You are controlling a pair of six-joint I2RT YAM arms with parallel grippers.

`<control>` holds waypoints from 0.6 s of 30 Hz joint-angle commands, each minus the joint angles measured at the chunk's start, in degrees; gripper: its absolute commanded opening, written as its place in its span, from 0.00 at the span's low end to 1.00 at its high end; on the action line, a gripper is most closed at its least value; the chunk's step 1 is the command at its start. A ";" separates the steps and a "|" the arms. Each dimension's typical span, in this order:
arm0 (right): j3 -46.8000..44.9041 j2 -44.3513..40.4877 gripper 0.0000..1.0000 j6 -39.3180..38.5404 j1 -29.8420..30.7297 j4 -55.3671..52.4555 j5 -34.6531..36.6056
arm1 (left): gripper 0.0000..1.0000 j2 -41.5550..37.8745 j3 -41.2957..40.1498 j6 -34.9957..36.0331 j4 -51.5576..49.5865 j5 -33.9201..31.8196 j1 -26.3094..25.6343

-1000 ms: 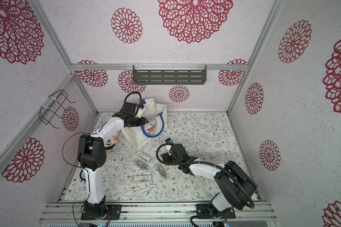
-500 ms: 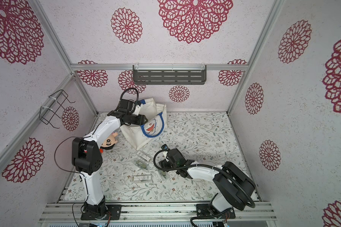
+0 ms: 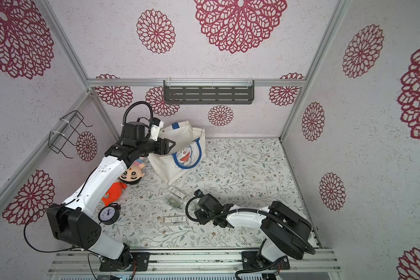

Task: Put the compass set into the canvas bag
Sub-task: Pick up the compass set at the center of the board.

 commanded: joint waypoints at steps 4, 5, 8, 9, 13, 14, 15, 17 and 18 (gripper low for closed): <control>5.46 3.08 0.59 2.25 1.66 -8.81 3.58 | 0.64 -2.82 -2.18 -0.37 0.60 -0.41 -0.58; 6.44 3.89 0.59 2.77 1.86 -10.35 4.02 | 0.64 -3.00 -2.49 -0.55 0.67 -0.48 -0.58; 8.77 6.08 0.57 3.95 2.14 -14.30 5.26 | 0.64 -3.33 -3.01 -0.81 0.91 -0.40 -0.58; 9.33 6.68 0.56 4.15 2.13 -15.21 5.53 | 0.64 -3.46 -3.16 -0.81 1.03 -0.43 -0.62; 10.45 7.35 0.52 4.33 2.13 -16.12 5.73 | 0.64 -3.53 -3.35 -0.99 1.47 -0.34 -0.63; 10.55 7.03 0.52 4.40 2.14 -16.04 5.92 | 0.64 -3.44 -3.35 -0.99 1.49 -0.35 -0.52; 10.65 6.53 0.51 4.33 2.17 -15.91 6.43 | 0.64 -3.49 -3.41 -1.03 1.63 -0.44 -0.58; 11.03 5.67 0.48 3.71 1.96 -15.30 7.71 | 0.64 -3.39 -3.42 -1.25 1.81 -0.08 -0.66; 11.34 5.21 0.47 3.13 1.79 -14.64 8.31 | 0.64 -3.35 -3.57 -1.34 2.00 0.21 -0.63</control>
